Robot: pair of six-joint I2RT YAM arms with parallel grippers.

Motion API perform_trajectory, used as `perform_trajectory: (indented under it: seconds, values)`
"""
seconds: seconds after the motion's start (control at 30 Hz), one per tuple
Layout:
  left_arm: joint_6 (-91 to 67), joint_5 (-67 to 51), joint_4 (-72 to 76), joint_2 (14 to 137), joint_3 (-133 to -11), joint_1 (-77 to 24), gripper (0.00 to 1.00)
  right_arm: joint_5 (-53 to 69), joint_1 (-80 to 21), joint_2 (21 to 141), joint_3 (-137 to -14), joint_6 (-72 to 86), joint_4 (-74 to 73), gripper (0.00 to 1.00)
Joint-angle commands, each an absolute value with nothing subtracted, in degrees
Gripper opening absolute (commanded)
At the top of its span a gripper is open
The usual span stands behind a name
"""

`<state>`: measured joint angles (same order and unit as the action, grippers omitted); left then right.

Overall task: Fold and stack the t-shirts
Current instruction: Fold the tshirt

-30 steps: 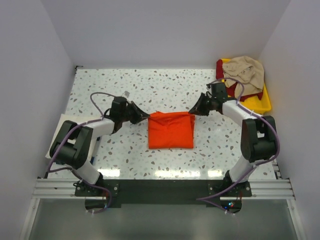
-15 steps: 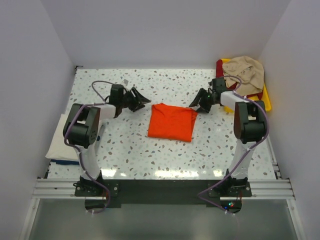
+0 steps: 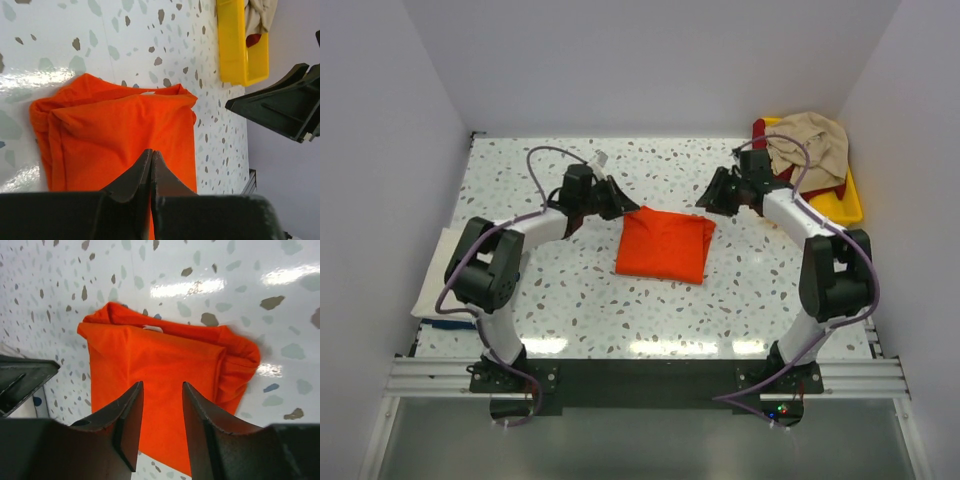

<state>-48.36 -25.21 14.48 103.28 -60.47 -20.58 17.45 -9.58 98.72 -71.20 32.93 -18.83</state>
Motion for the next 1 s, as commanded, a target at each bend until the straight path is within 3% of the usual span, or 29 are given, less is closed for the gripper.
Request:
perform_trajectory:
  seconds: [0.0,0.3,0.53,0.7,0.83,0.97]
  values:
    - [-46.67,-24.78,12.57,108.18,-64.59,-22.32,0.05,17.66,-12.65,100.36,-69.61,31.91,-16.27,0.40]
    - [-45.79,-26.01,10.81,121.10,-77.33,-20.92,0.09,20.39,-10.55,114.16,-77.51,30.15,-17.75,0.35]
    - [-45.35,-27.16,9.23,125.68,-79.63,-17.49,0.13,22.41,-8.26,120.15,-81.38,30.85,-19.51,0.33]
    - [-44.83,-28.39,10.02,122.53,-79.37,-15.30,0.19,24.87,-8.26,119.36,-84.01,30.85,-20.47,0.34]
    - [-43.68,-27.60,9.67,116.91,-78.40,-14.50,0.36,24.53,-8.26,117.95,-86.30,29.80,-23.28,0.35]
    - [-43.86,-26.54,10.28,109.88,-74.63,-15.20,0.40,22.77,-8.35,114.00,-86.40,29.62,-23.55,0.38]
